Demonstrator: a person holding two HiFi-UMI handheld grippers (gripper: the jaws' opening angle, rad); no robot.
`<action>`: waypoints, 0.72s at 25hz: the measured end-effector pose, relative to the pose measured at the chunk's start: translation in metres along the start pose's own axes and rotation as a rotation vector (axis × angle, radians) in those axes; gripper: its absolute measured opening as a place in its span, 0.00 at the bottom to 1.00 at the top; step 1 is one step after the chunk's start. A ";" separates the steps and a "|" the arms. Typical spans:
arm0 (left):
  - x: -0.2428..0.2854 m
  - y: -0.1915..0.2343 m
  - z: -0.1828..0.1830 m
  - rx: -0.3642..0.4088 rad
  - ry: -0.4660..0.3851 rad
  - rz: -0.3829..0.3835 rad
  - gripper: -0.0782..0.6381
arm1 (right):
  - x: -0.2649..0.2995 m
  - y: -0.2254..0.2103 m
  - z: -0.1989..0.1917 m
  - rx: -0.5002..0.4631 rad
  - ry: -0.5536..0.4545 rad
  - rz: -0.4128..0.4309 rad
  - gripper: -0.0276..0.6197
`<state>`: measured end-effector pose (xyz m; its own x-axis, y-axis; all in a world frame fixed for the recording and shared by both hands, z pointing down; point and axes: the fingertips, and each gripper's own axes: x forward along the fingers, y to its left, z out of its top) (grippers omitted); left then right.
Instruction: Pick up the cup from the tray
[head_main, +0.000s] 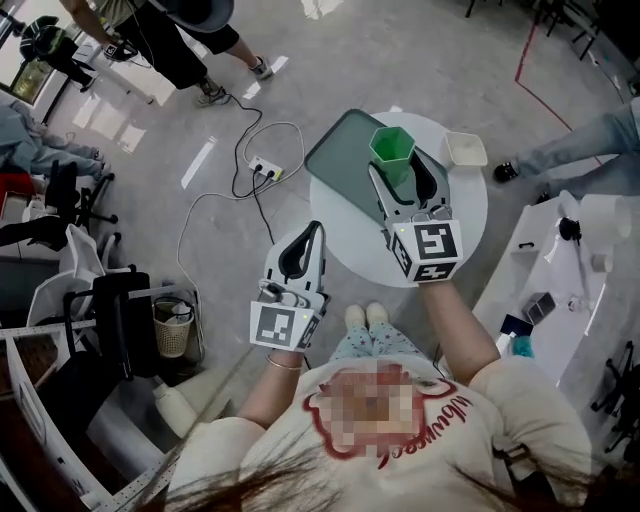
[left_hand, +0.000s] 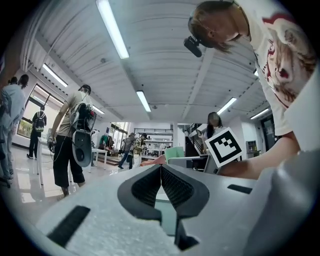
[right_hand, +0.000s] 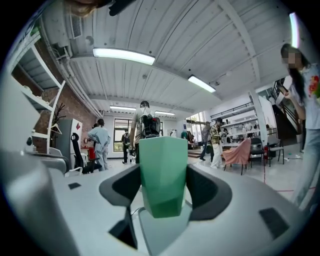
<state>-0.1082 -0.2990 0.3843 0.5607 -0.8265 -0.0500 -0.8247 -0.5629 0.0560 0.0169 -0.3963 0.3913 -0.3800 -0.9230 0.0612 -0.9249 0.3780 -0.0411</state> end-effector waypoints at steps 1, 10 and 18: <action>0.000 -0.002 0.002 0.006 -0.007 -0.003 0.13 | -0.003 0.001 0.003 -0.003 -0.007 0.001 0.46; 0.000 -0.016 0.019 0.061 -0.058 -0.015 0.13 | -0.031 0.002 0.033 0.000 -0.070 0.005 0.46; 0.005 -0.030 0.033 0.073 -0.085 -0.031 0.13 | -0.052 0.004 0.051 -0.001 -0.104 0.014 0.46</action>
<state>-0.0833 -0.2858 0.3490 0.5804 -0.8030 -0.1353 -0.8119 -0.5835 -0.0200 0.0332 -0.3507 0.3375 -0.3895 -0.9200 -0.0433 -0.9195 0.3911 -0.0400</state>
